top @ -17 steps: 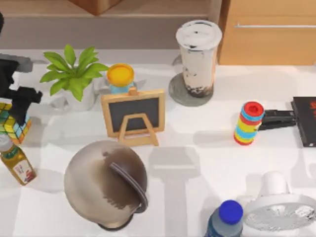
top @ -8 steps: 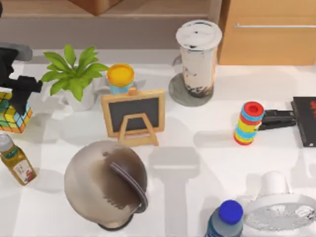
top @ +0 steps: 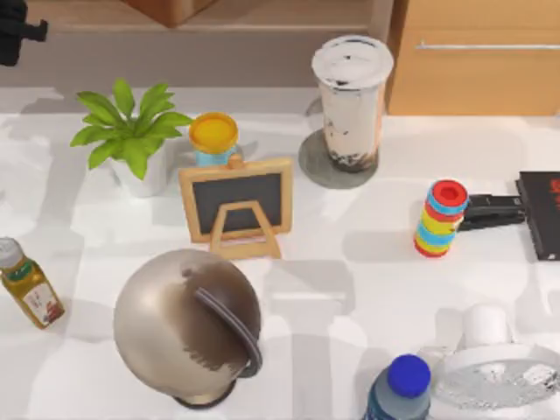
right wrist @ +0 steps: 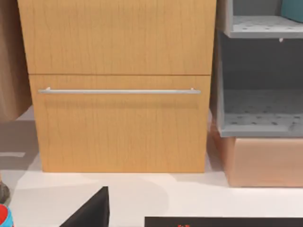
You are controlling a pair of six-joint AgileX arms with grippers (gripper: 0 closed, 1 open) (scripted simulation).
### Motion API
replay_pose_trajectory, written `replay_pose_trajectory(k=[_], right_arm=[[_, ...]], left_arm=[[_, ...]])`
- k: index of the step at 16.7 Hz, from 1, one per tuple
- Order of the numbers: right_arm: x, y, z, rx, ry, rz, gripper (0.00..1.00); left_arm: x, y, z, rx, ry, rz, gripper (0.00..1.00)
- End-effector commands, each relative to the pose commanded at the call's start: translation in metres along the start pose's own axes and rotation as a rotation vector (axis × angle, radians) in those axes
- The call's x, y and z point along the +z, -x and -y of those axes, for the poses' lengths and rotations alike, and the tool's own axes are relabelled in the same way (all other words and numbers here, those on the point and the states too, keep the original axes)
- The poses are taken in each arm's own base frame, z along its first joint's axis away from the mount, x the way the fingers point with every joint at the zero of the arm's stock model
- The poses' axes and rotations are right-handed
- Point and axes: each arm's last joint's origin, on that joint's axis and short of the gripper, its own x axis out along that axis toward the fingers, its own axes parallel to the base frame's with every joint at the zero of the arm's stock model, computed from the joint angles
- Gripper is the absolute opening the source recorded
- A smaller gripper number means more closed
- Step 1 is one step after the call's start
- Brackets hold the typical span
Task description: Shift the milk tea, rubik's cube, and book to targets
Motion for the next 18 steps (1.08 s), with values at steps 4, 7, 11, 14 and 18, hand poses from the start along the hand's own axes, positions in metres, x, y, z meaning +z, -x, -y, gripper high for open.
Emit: replay_pose_trajectory(k=[4,7,11,14,18], right_arm=[[0.000,0.000,0.000,0.000,0.000,0.000,1.00],[0.000,0.000,0.000,0.000,0.000,0.000,1.00],[0.000,0.000,0.000,0.000,0.000,0.000,1.00],[0.000,0.000,0.000,0.000,0.000,0.000,1.00],[0.000,0.000,0.000,0.000,0.000,0.000,1.00]], left_arm=[[0.034,0.090,0.012,0.103,0.134,0.494,0.00],[0.049,0.129,0.034,0.078,0.231,0.763,0.00],[0.060,0.142,0.076,-0.023,0.294,0.939,0.00],[0.062,0.134,0.106,-0.093,0.280,0.950,0.00],[0.061,0.126,0.122,-0.125,0.256,0.928,0.00]])
